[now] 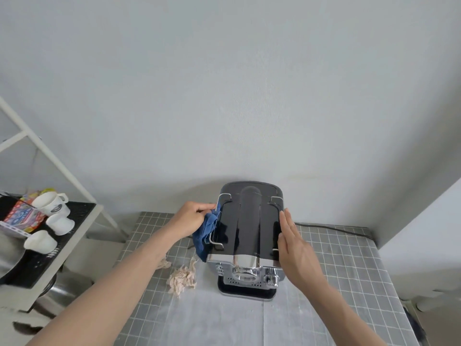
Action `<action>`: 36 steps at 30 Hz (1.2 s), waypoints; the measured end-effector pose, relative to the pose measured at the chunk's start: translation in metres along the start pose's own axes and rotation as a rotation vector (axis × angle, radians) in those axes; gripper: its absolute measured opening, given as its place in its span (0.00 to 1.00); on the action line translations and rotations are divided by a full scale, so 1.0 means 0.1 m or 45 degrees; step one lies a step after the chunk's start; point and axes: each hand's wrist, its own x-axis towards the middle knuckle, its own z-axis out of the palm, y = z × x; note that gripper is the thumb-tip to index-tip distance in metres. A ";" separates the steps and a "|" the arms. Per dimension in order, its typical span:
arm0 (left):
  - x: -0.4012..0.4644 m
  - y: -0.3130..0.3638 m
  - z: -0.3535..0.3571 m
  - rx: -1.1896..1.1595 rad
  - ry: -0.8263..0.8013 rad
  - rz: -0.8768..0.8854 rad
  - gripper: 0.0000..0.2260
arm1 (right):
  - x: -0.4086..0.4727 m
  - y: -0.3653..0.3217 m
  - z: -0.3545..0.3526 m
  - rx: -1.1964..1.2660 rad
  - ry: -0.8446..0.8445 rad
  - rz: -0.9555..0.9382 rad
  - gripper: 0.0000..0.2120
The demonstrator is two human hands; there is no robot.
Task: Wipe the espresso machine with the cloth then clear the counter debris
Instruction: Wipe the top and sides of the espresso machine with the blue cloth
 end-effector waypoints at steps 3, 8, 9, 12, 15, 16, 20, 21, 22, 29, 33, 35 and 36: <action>-0.16 -0.13 0.06 0.018 -0.002 0.013 0.19 | 0.00 0.00 0.00 -0.024 -0.006 0.004 0.27; -0.40 -0.20 0.05 0.115 -0.094 0.091 0.15 | -0.01 -0.04 -0.04 -0.087 -0.005 0.015 0.27; -0.45 -0.20 0.02 0.134 -0.115 0.110 0.15 | -0.01 -0.04 -0.04 -0.099 0.004 0.016 0.27; -0.58 -0.29 -0.02 0.184 -0.164 0.153 0.15 | -0.01 -0.08 -0.03 -0.121 0.018 0.049 0.27; -0.67 -0.43 -0.02 0.251 -0.193 0.243 0.17 | -0.02 -0.13 -0.02 -0.145 0.035 0.063 0.27; -0.69 -0.46 -0.02 0.265 -0.205 0.272 0.18 | -0.01 -0.14 -0.03 -0.148 0.035 0.071 0.27; -0.79 -0.42 0.02 0.257 -0.169 0.319 0.18 | -0.01 -0.16 -0.04 -0.171 0.035 0.074 0.27; -0.82 -0.40 0.03 0.256 -0.139 0.321 0.17 | -0.01 -0.17 -0.05 -0.180 0.032 0.077 0.27; -0.85 -0.39 0.05 0.252 -0.105 0.323 0.17 | -0.01 -0.17 -0.06 -0.191 0.030 0.079 0.27; -1.11 -0.27 0.12 -0.113 0.088 0.213 0.17 | -0.11 -0.27 -0.25 -0.228 0.128 0.091 0.20; -1.16 -0.12 0.13 -0.352 0.088 0.197 0.16 | -0.25 -0.45 -0.28 -0.204 0.303 -0.018 0.18; -1.16 -0.03 0.14 -0.477 0.111 0.174 0.13 | -0.32 -0.57 -0.27 -0.143 0.373 -0.107 0.17; -1.16 0.02 0.14 -0.551 0.105 0.165 0.11 | -0.35 -0.64 -0.26 -0.078 0.362 -0.146 0.16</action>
